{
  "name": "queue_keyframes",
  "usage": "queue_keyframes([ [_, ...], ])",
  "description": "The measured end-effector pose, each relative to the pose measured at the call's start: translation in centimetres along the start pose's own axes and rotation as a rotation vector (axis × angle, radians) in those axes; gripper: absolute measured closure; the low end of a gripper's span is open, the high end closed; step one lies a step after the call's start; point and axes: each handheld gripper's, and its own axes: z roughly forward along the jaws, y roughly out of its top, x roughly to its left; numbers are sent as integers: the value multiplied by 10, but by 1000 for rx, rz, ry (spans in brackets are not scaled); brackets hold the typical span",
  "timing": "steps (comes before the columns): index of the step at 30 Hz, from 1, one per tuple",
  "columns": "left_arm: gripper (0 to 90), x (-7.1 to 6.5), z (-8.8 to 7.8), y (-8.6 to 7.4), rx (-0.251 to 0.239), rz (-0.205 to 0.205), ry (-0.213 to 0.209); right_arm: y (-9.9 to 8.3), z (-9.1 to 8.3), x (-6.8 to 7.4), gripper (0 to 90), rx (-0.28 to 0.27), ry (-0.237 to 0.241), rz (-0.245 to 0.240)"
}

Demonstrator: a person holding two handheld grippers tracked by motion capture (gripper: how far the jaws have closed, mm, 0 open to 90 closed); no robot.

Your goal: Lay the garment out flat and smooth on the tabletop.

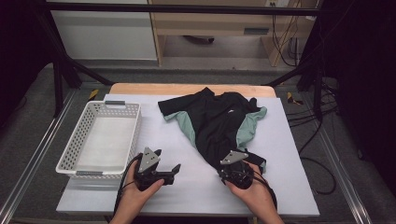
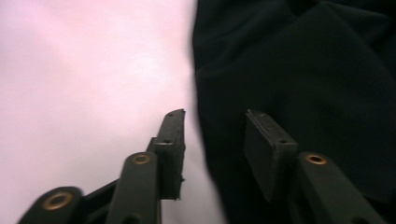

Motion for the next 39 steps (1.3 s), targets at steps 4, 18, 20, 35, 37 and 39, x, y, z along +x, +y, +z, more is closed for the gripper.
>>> queue_keyframes([
  [4,117,-1,2,0,7,-3,-5,4,12,-11,417,24,-44,33],
  [18,134,8,-1,-1,8,-27,30,18,16,-4,868,15,37,16],
  [20,136,9,-3,-1,7,-35,37,23,14,6,868,4,90,14],
  [35,141,6,3,-3,39,-34,34,9,-14,-44,866,-144,43,214],
  [37,141,5,4,-2,41,-18,31,3,-11,-58,867,-121,7,255],
  [39,141,5,4,-1,41,-8,32,-3,-6,-68,867,-88,-28,276],
])
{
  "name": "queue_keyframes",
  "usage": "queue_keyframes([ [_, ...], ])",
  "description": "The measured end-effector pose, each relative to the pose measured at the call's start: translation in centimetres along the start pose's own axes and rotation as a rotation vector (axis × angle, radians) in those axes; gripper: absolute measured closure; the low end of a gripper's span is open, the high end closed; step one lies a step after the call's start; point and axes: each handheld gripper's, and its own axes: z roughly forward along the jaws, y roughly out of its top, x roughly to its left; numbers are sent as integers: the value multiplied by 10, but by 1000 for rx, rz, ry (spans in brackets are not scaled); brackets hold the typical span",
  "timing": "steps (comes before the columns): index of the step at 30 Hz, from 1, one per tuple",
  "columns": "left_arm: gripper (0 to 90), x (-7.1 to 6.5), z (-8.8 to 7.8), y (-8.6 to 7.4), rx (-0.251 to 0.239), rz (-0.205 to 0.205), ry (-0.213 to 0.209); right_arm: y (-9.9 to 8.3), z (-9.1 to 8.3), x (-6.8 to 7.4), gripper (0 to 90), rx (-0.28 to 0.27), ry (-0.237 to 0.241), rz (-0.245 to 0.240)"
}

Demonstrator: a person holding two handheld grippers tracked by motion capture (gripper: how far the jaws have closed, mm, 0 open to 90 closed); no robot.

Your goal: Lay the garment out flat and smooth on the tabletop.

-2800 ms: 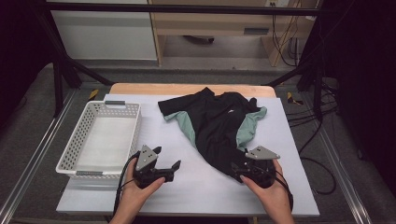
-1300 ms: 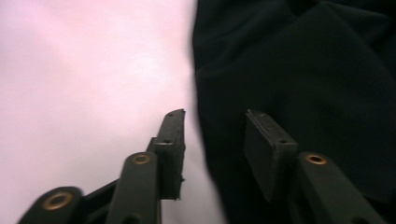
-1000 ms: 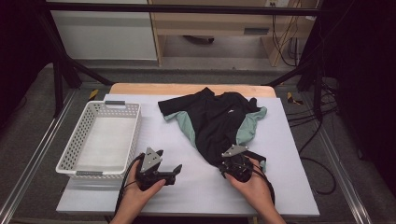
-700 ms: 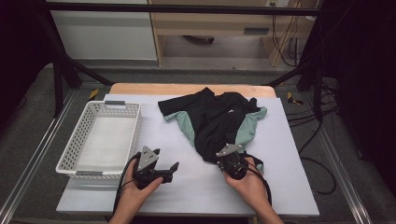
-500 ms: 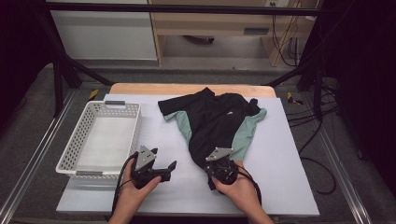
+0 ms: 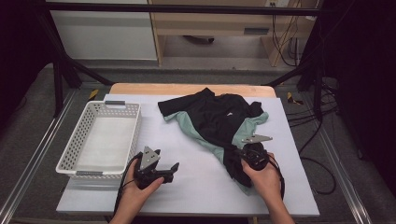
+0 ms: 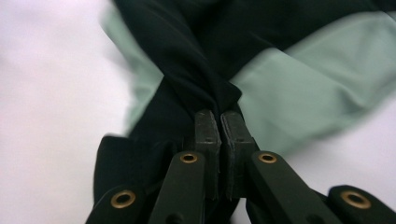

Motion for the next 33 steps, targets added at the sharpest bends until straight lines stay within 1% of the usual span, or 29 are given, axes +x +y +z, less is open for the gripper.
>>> queue_keyframes([
  [1,141,0,0,0,1,-1,3,-2,2,-4,866,10,-8,12],
  [3,141,2,-1,-1,3,-14,9,-5,6,-12,864,19,-22,46],
  [5,141,3,-2,-2,4,-21,13,-7,9,-14,850,23,-18,63],
  [6,141,3,-2,-2,6,-22,15,-8,11,-14,817,25,-10,66],
  [8,141,4,-1,-2,9,-20,17,-7,11,-12,748,23,-23,57],
  [11,141,4,0,-2,13,-15,16,-4,1,-7,607,-17,-45,50],
  [12,141,3,-1,-2,14,-16,15,-4,-3,-5,578,-31,-61,44],
  [15,141,2,-2,-2,13,-12,12,-4,-17,6,534,-79,-76,28],
  [17,141,3,-2,-2,12,-12,12,-3,-26,14,517,-107,-77,-5],
  [18,141,3,-2,-2,13,-13,12,-2,-30,19,516,-125,-78,-24],
  [21,141,4,-2,-2,15,-15,16,1,-38,29,517,-163,-65,-48],
  [24,141,5,-2,-2,17,-17,18,5,-41,39,535,-189,-53,-71],
  [25,141,5,-2,-2,17,-17,18,6,-42,44,550,-195,-40,-81],
  [28,141,4,-1,-2,19,-14,17,7,-38,55,577,-180,-18,-119],
  [30,141,4,0,-2,21,-14,15,6,-32,62,610,-154,-1,-140],
  [31,141,3,0,-2,21,-14,14,5,-28,65,642,-137,13,-153],
  [33,142,3,0,-2,23,-10,11,2,-22,70,680,-112,31,-166],
])
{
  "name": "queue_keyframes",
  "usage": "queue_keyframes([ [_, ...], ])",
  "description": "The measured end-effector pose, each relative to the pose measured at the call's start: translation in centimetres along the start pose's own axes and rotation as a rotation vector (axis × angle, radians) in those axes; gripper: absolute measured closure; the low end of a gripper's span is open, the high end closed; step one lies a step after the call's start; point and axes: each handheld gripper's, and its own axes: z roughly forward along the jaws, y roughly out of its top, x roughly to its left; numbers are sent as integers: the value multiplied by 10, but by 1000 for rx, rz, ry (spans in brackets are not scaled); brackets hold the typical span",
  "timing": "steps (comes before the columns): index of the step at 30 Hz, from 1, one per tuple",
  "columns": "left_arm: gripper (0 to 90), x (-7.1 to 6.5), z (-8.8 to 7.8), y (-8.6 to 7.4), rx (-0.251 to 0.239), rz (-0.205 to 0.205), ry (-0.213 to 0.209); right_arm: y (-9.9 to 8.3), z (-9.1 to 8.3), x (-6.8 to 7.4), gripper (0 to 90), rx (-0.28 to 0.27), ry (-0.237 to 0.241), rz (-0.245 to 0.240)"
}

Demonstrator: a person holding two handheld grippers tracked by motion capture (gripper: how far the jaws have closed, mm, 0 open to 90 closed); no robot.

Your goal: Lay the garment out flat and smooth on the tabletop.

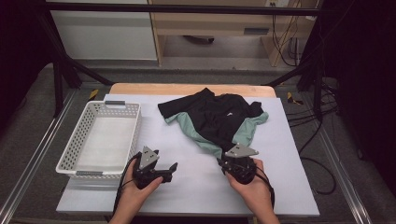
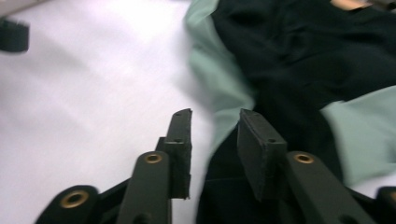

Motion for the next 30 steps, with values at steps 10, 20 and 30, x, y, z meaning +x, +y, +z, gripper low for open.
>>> queue_keyframes([
  [10,143,0,0,0,1,1,5,-15,29,-8,604,155,-68,-5],
  [20,144,-4,2,-1,10,12,-7,-17,42,0,618,177,-77,-58],
  [30,145,-3,2,-1,15,15,-2,-15,39,-2,837,163,-40,-68],
])
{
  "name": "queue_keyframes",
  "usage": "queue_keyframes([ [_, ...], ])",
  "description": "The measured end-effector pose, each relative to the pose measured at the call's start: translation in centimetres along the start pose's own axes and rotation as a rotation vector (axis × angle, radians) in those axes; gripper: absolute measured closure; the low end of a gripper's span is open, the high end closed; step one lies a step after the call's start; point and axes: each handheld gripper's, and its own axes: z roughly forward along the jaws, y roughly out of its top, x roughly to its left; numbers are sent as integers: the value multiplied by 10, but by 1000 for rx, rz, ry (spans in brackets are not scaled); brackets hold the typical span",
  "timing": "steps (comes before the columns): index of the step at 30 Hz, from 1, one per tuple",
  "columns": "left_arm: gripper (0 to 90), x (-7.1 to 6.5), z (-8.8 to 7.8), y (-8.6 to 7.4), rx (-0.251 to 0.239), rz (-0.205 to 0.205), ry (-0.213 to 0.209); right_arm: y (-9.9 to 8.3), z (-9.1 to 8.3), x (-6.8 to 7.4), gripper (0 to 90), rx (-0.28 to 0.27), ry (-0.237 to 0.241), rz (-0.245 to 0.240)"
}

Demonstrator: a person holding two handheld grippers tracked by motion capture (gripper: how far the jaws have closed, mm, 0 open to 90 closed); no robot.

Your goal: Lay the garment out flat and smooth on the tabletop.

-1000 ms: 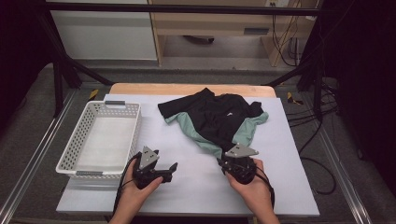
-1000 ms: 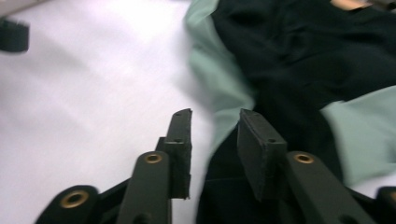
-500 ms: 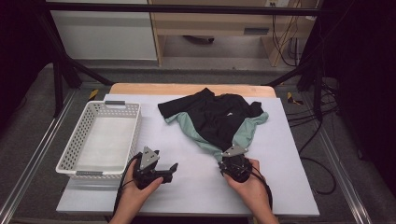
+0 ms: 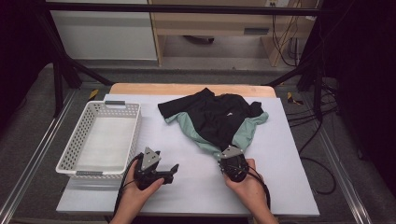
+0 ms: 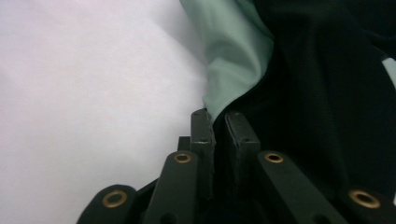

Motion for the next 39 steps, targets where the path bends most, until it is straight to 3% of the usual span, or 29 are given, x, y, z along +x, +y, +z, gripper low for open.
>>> queue_keyframes([
  [6,145,0,1,0,3,1,1,0,-9,6,844,-51,145,48],
  [10,145,1,1,0,3,0,2,4,-13,20,845,-82,264,38],
  [13,145,3,1,0,-2,-10,8,9,-13,28,846,-120,375,73],
  [16,146,6,0,1,-3,-14,17,12,-13,28,847,-147,439,114],
  [18,147,7,0,0,-3,-15,20,11,-14,25,830,-145,402,115],
  [20,147,7,0,1,-1,-16,17,10,-15,19,773,-145,309,113],
  [22,147,5,1,0,2,-15,13,7,-17,11,772,-145,223,106],
  [25,148,2,3,0,8,-8,6,3,-16,-1,761,-139,143,141],
  [28,152,-2,6,0,19,0,-4,1,-14,-7,731,-106,99,142],
  [34,155,-6,8,-1,28,7,-13,1,-23,-10,642,-127,43,104],
  [39,155,-5,8,-1,27,2,-7,-1,-31,-6,567,-154,87,92],
])
